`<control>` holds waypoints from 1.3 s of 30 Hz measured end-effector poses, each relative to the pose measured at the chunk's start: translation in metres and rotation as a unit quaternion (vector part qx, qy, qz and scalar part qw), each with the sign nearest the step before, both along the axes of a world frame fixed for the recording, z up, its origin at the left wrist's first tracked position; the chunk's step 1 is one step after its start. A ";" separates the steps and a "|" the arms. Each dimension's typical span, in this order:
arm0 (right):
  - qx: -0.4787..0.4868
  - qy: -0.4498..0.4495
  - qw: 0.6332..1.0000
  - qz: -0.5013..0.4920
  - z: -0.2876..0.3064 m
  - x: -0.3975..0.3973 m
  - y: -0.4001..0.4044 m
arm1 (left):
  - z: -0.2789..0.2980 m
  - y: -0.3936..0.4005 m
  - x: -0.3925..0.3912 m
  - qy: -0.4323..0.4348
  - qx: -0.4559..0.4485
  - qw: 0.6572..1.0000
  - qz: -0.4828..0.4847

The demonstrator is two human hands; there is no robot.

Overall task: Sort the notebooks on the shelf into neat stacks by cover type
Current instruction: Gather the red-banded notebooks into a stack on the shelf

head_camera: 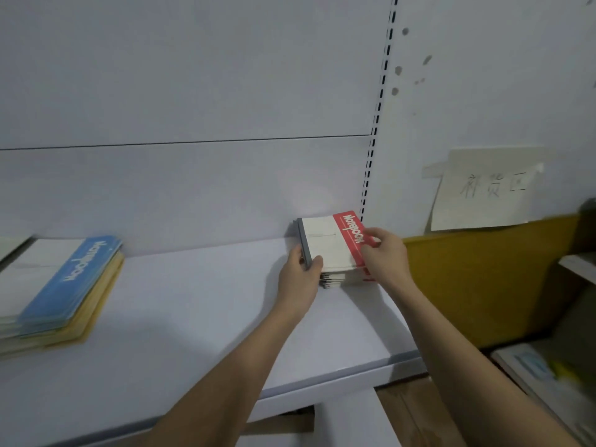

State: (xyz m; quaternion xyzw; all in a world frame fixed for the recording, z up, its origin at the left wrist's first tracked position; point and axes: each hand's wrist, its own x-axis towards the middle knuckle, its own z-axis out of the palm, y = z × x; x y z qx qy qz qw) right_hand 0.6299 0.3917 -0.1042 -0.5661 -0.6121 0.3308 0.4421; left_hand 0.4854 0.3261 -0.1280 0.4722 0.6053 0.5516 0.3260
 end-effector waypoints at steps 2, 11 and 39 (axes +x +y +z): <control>0.044 -0.065 0.997 -0.014 -0.012 0.004 0.007 | -0.009 0.005 0.002 0.084 -0.019 0.996 -0.023; 0.019 -0.067 0.997 -0.032 -0.050 0.017 0.024 | -0.014 0.003 0.003 0.178 0.030 0.982 -0.053; 0.082 -0.042 0.990 -0.110 -0.036 0.012 0.012 | -0.021 0.006 0.007 0.343 0.016 0.939 -0.010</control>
